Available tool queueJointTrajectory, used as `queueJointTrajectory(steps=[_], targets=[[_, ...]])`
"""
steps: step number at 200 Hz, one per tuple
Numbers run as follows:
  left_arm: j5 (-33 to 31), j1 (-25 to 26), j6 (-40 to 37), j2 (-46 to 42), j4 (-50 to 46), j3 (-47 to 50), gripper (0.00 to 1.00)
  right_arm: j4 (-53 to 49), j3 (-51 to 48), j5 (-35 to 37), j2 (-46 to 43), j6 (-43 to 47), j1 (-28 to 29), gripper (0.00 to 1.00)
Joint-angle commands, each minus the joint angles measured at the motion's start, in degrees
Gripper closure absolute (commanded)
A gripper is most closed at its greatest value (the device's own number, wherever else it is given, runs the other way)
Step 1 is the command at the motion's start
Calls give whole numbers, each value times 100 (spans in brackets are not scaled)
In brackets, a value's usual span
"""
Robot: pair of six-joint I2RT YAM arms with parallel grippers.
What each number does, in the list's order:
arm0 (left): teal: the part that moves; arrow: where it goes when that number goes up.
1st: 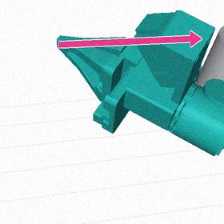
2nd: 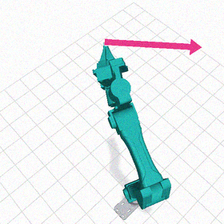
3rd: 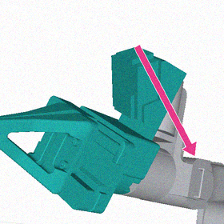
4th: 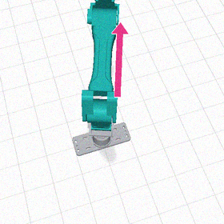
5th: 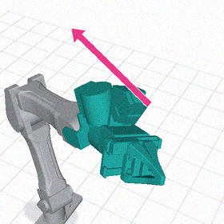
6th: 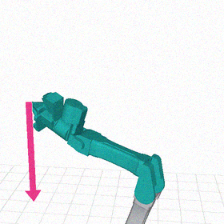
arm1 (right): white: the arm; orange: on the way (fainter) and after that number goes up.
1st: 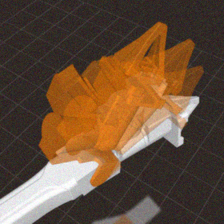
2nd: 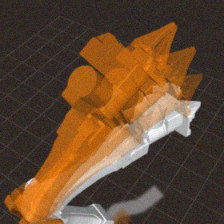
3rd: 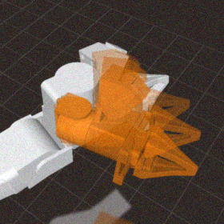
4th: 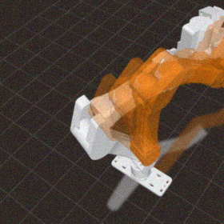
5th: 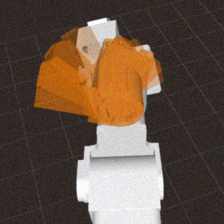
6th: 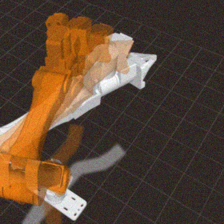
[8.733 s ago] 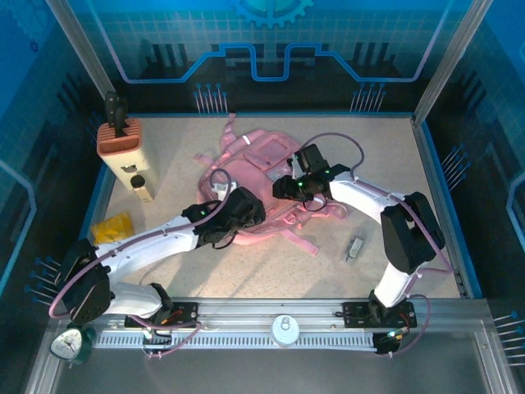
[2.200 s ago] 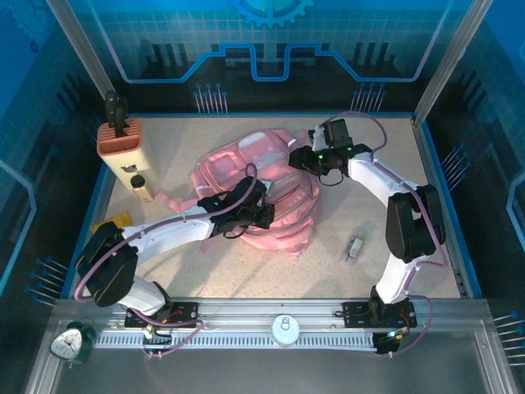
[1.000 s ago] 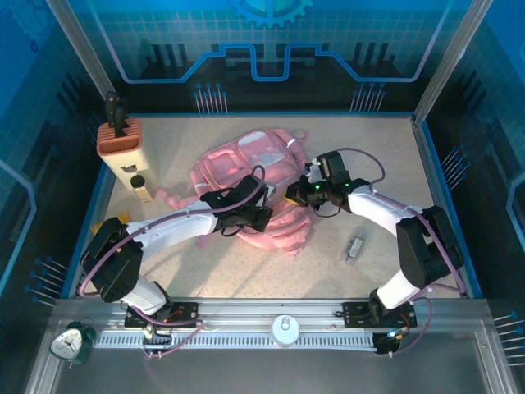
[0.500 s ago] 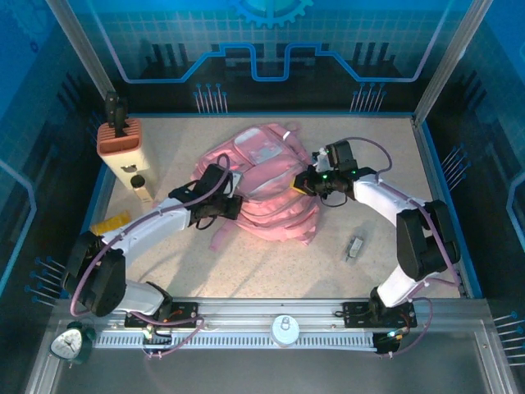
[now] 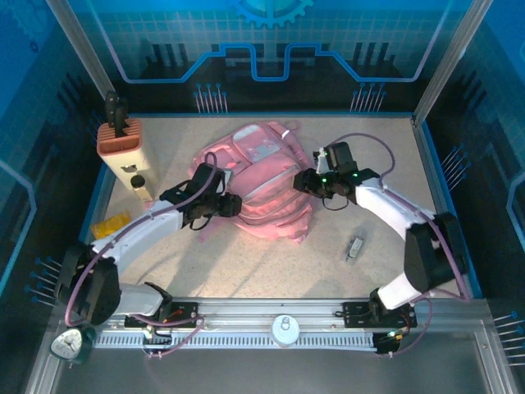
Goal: Pack the student bag
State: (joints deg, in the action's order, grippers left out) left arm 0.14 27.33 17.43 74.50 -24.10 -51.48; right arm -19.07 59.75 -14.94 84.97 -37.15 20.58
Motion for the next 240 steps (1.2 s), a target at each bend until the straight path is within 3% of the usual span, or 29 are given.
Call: queueJointTrajectory(steps=[1, 53, 87, 164, 211, 240], targets=[[310, 212, 562, -373, 47, 223, 50, -1112, -231, 958, -750, 459, -5, 47], [178, 1080, 1624, -575, 677, 569, 43, -2715, -1030, 1917, -2087, 85, 47, 25], [107, 1583, 1884, -287, 1162, 595, 42, -3015, -1842, 2161, -2750, -518, 212, 17], [-185, 2080, 2060, 160, 1534, 503, 40, -2781, -3119, 2411, -3101, -1319, 587, 11], [-213, 2146, 2124, 423, 1592, 382, 39, -3154, -2751, 3276, -2938, -1633, 746, 6], [-225, 2157, 2124, 551, 1636, 292, 38, -2674, -2833, 3197, -2722, -1815, 611, 6]])
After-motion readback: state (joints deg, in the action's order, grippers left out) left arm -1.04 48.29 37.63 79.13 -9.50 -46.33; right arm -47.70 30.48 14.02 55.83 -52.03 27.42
